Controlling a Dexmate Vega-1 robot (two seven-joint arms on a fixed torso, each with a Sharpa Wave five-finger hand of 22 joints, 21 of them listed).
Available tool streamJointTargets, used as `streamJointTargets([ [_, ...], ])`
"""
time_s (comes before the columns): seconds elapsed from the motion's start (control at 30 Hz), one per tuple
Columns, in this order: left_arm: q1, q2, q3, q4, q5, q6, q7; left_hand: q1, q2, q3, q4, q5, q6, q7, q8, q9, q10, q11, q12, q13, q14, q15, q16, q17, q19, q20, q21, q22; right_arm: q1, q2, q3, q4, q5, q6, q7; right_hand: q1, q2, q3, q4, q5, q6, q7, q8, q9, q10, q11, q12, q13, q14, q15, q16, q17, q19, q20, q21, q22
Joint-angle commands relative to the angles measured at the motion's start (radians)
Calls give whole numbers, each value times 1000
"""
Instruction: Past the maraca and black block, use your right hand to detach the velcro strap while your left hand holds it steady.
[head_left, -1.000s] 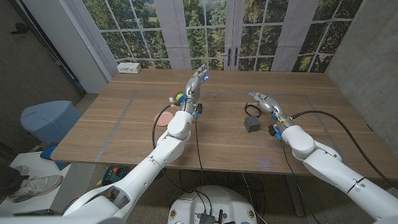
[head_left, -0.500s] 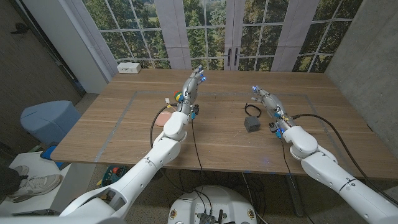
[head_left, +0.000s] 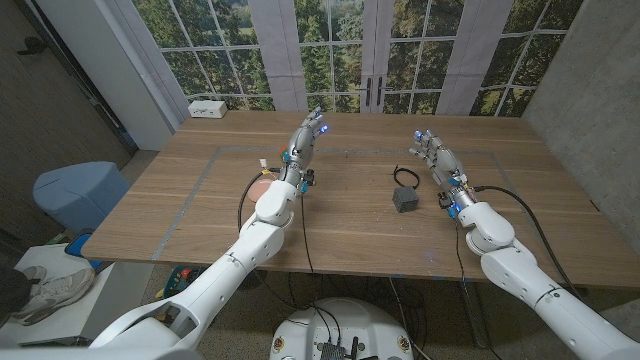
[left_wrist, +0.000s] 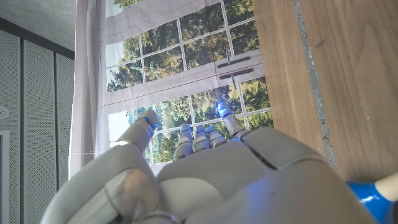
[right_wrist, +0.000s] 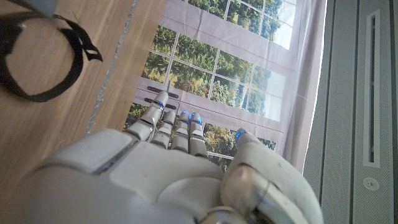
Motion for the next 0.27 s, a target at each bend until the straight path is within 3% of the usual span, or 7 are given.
streamJointTargets([
  [0.03, 33, 27, -26, -19, -26, 23, 13, -8, 27, 4, 8, 7, -3, 0, 5, 0, -7, 2, 6, 2, -5, -25, 7, 2, -52, -53, -6, 3, 39, 149, 44, 151, 152, 171, 79, -36, -12, 11, 10, 6, 19, 20, 11, -1, 16, 16, 9, -29, -6, -59, -1, -41, -73, -87, -51, -3],
  [0.13, 44, 30, -34, -25, -25, 22, 27, -9, 27, 5, 10, 7, -3, 1, 5, 0, -8, 3, 6, 2, -6, -26, 7, 1, -52, -53, -8, 3, 50, 180, 51, 179, 170, 203, 92, -43, -15, 22, 7, 7, 28, 27, 13, -2, 26, 26, 12, -45, -3, -45, -1, -67, -110, -104, -82, -4],
  [0.27, 51, 29, -40, -19, -21, 7, 37, -10, 26, 7, 12, 8, -5, 3, 5, 0, -8, 4, 6, 2, -6, -24, 7, 1, -51, -52, -10, 3, 70, 184, 47, 200, 179, 202, 126, -44, -15, 31, 1, 7, 44, 37, 17, -2, 40, 35, 16, -57, 9, -39, 2, -87, -97, -108, -90, -5],
])
